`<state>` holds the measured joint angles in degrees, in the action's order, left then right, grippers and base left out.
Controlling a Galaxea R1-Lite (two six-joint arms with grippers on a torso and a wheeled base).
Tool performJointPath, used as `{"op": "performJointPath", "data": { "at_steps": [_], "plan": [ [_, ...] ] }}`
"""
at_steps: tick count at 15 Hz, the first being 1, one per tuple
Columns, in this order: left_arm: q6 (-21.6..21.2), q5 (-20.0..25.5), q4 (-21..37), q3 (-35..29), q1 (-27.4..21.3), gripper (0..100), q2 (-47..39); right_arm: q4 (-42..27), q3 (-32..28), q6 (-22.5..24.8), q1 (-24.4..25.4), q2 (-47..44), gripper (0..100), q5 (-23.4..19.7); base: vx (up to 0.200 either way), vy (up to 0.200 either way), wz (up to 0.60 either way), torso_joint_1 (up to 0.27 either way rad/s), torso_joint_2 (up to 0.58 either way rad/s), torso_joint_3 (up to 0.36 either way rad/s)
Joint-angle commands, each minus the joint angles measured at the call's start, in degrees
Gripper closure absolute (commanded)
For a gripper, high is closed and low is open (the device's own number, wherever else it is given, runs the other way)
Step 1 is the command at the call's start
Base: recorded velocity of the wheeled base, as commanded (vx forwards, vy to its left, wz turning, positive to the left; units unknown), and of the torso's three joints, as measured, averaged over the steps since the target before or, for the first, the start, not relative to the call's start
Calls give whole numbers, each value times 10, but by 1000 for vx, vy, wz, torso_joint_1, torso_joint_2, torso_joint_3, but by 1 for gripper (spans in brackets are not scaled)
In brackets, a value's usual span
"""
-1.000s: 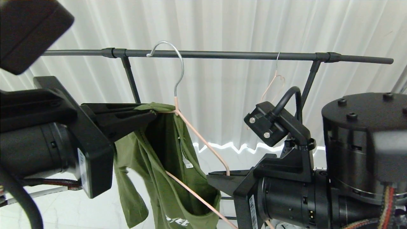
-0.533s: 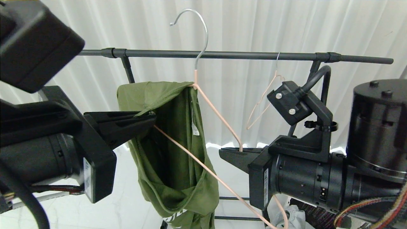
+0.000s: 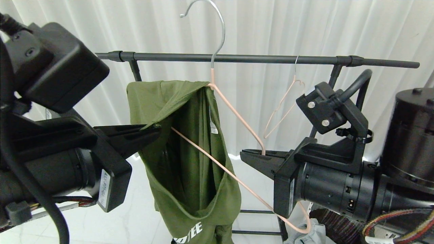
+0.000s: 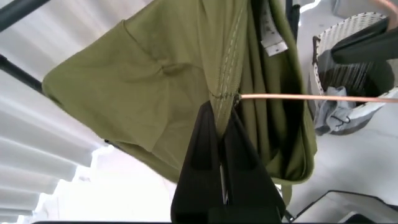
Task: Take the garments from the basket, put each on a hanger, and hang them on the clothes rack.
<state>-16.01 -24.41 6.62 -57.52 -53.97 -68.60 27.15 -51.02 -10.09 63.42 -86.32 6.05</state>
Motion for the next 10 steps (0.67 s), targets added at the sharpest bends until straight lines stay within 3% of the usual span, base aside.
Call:
{"op": "performJointPath", "data": {
  "at_steps": [1, 3, 4, 10],
  "plan": [
    [0, 0, 1, 4, 1, 100, -1, 5, 0, 5, 0, 3, 100, 0, 0, 0, 0, 0, 0, 0],
    [0, 0, 1, 10, 3, 100, -1, 14, 0, 17, 0, 3, 100, 0, 0, 0, 0, 0, 0, 0],
    [0, 0, 1, 15, 9, 0, 0, 19, 0, 23, 0, 3, 100, 0, 0, 0, 0, 0, 0, 0],
    [1, 1, -1, 46, 33, 0, 32, 20, 9, 63, -13, 19, 100, 11, 0, 0, 0, 0, 0, 0]
  ]
}}
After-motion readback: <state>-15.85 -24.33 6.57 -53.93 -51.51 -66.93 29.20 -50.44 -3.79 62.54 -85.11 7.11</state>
